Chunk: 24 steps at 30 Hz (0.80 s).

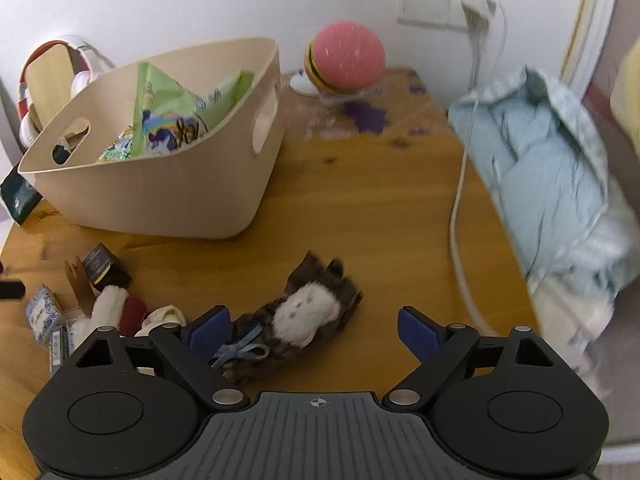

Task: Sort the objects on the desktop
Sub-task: 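Grasp the blue-white tissue pack with the left tool while the right tool grasps the brown scrunchie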

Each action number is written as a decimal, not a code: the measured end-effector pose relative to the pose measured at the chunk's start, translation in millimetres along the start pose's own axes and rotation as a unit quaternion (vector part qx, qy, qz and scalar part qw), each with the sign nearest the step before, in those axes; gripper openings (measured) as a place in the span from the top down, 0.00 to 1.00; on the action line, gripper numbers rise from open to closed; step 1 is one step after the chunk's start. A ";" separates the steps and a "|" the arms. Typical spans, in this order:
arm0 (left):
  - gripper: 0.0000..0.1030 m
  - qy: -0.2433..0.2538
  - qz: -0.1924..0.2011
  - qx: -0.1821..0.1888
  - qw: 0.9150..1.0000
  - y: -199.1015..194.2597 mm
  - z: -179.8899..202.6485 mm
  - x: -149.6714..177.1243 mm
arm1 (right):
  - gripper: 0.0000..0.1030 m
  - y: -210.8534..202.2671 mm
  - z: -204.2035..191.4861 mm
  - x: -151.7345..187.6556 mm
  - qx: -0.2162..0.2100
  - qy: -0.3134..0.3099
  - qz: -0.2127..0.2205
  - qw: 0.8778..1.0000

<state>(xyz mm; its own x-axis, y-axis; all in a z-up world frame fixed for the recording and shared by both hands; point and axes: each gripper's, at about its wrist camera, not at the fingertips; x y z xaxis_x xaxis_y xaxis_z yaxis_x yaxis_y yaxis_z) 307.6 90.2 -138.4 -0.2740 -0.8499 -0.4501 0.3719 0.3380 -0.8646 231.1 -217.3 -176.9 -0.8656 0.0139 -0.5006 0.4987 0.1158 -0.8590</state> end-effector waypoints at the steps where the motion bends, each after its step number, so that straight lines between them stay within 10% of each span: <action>1: 0.26 -0.008 -0.004 0.000 1.000 2.5 -0.1 2.3 | 0.10 3.2 -0.3 0.8 0.000 0.010 -0.006 1.000; 24: 0.26 0.081 -0.063 0.042 0.994 42.6 -0.8 5.7 | 0.11 35.8 -14.5 -1.2 -0.015 0.054 -0.048 0.997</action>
<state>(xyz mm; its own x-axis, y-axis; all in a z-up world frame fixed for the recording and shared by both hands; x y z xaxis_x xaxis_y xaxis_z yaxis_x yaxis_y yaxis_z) 321.2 100.1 -178.0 -0.4595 -0.8045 -0.3763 0.3963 0.1934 -0.8975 249.3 -198.7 -205.4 -0.9103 0.1085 -0.3995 0.4123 0.1511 -0.8984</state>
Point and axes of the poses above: each gripper's, at about its wrist camera, not at the fingertips, and y roughly the way its jaws point, z to its right, x to its underside, and after that the axes turned 1 degree about y, right-handed
